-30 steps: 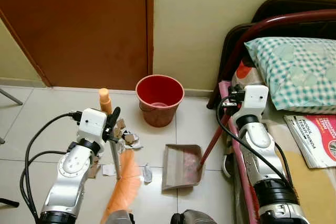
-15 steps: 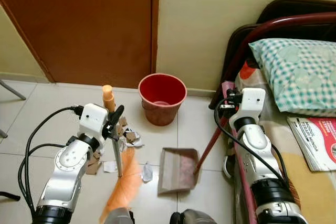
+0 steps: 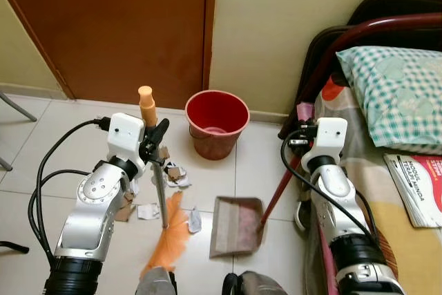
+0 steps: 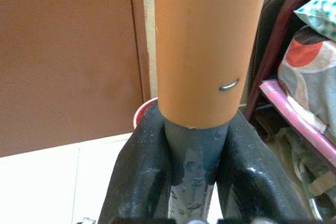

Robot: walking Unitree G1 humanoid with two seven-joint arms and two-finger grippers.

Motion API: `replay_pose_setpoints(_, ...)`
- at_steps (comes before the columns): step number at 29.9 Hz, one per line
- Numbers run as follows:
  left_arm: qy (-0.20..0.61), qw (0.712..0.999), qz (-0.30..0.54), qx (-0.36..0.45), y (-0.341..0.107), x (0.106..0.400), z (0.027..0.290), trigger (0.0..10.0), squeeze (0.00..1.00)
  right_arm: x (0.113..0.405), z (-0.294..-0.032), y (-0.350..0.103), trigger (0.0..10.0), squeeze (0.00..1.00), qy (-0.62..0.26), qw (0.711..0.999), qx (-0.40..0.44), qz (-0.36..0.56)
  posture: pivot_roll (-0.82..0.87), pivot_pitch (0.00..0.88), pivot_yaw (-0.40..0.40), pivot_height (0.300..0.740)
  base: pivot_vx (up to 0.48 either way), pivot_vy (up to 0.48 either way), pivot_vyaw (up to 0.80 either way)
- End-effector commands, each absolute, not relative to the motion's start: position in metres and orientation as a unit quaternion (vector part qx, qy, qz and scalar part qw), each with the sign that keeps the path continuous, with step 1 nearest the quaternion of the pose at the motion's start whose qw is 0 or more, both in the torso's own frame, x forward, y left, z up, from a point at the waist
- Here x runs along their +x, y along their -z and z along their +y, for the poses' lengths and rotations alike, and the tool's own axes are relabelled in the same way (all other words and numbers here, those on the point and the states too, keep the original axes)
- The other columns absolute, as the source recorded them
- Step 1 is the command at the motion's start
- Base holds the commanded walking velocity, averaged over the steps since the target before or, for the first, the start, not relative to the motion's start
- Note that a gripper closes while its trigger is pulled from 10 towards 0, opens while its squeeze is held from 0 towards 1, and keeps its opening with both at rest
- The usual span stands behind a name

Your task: Sweep floor

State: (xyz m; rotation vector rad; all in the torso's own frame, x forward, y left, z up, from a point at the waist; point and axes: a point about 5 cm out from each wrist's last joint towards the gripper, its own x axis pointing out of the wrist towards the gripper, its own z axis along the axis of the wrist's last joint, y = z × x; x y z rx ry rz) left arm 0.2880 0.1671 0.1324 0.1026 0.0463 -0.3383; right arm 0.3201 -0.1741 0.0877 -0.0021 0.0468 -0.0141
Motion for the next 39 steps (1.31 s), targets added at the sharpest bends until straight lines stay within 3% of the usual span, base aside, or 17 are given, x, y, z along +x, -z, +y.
replay_pose_setpoints(1,0.186,0.976,-0.098,0.065,-0.189,0.293,0.156,10.0,0.0,0.324,-0.179,-0.097,10.0,0.0,0.017,1.0,-0.006,0.003,0.03,0.103,-0.075,0.74,0.0,0.0,0.0)
replay_pose_setpoints(10,0.136,0.973,-0.162,0.092,-0.227,0.3,0.167,10.0,0.0,0.325,-0.178,-0.094,10.0,0.0,0.017,1.0,-0.007,0.008,0.04,0.099,-0.076,0.74,0.0,0.0,0.0)
replay_pose_setpoints(27,0.152,0.971,-0.161,0.085,-0.227,0.294,0.155,10.0,0.0,0.324,-0.176,-0.089,10.0,0.0,0.017,1.0,-0.009,0.012,0.04,0.101,-0.074,0.74,0.0,0.0,0.0)
replay_pose_setpoints(39,0.176,0.975,-0.087,0.108,-0.178,0.285,0.149,10.0,0.0,0.327,-0.173,-0.089,10.0,0.0,0.038,0.999,-0.03,0.009,0.04,0.104,-0.075,0.74,0.0,0.0,0.0)
